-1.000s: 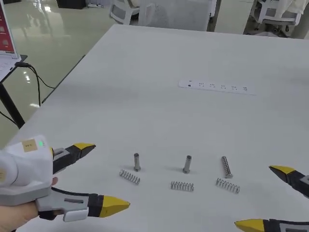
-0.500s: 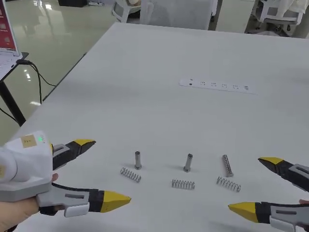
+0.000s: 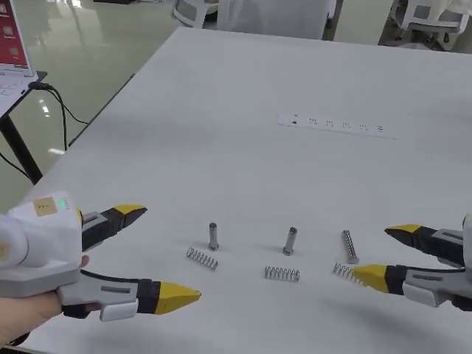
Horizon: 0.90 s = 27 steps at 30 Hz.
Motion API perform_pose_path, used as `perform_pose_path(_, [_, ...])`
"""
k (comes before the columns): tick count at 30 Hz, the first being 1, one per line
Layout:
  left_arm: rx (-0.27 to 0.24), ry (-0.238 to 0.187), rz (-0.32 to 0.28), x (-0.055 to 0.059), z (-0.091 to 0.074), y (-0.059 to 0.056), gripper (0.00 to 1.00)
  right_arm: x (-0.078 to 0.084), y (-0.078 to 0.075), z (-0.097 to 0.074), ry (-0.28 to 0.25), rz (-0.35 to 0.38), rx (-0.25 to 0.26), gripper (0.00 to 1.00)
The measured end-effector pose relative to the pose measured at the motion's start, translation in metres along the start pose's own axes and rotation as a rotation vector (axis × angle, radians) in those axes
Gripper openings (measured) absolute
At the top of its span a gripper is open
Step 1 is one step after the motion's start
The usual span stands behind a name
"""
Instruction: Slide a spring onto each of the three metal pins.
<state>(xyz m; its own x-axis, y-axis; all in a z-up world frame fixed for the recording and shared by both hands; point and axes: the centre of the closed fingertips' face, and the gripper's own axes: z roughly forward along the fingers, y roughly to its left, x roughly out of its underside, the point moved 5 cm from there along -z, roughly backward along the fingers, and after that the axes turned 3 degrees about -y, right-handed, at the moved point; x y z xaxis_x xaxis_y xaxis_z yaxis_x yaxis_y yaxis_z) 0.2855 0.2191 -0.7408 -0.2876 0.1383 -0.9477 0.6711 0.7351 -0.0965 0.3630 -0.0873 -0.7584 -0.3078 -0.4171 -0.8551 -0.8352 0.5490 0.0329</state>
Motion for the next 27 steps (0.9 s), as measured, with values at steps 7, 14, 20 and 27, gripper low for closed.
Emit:
perform_pose_path(7, [-0.008, -0.004, 0.004, 0.000, 0.000, 0.001, 0.98, -0.006, -0.008, 0.009, 0.019, 0.023, 0.014, 0.41])
perform_pose_path(14, [-0.007, -0.003, 0.004, 0.000, -0.001, 0.001, 0.98, -0.011, -0.017, 0.018, 0.037, 0.084, 0.035, 0.33])
perform_pose_path(20, [-0.006, -0.002, 0.002, 0.000, -0.001, 0.001, 0.98, -0.011, -0.029, 0.027, 0.071, 0.155, 0.067, 0.27])
perform_pose_path(27, [-0.002, 0.005, -0.002, 0.002, -0.001, -0.001, 0.98, -0.008, -0.037, 0.041, 0.130, 0.207, 0.092, 0.20])
